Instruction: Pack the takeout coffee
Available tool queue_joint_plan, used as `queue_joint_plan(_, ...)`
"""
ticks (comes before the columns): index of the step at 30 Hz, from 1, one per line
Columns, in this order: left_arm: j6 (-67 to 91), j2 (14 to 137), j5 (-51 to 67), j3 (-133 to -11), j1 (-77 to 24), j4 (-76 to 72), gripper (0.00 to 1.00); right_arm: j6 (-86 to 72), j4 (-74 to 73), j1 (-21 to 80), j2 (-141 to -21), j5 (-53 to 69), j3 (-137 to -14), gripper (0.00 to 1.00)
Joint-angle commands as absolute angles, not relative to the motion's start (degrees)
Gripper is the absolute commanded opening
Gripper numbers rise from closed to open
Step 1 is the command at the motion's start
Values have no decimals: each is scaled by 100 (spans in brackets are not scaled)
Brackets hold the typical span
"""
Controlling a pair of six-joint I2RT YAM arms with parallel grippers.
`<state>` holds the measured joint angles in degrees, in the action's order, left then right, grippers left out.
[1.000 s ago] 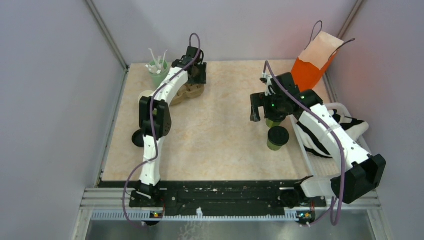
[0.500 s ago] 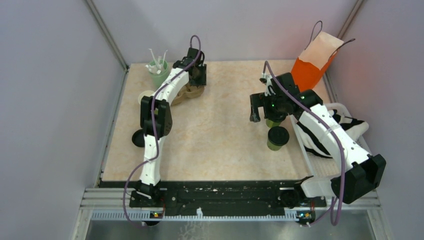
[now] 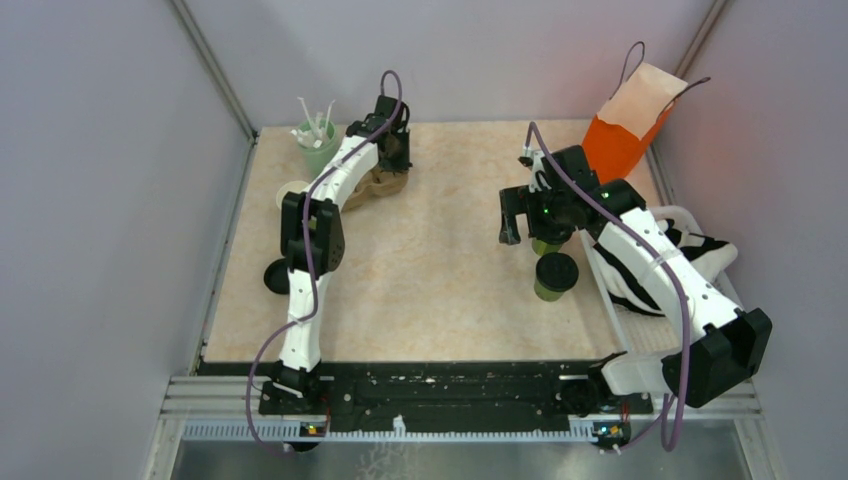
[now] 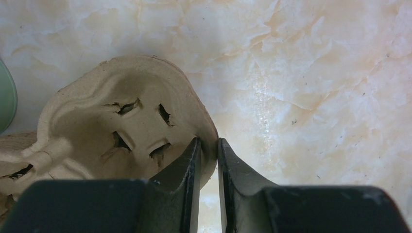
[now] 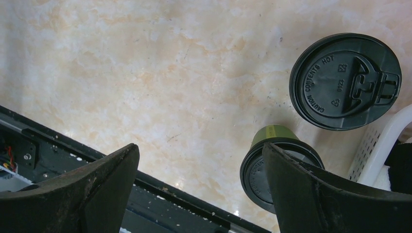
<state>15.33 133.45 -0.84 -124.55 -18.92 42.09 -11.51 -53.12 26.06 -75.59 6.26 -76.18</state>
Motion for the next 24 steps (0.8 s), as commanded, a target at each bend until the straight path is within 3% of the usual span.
queue_joint_plan(1,1547,13165,-59,-12647,-1898,4116,21,-1064,-5142,2558,-7433,703,-7646,96)
queue_joint_plan(12,1538,12970,-85,-12823,-1898,4270,0,-1055,-5137,2559,-7416,683,-7636,96)
queue_joint_plan(24,1221,12461,-458,-12605,-2114,4081,0,-1043,-5098,2562,-7368,680,-7609,96)
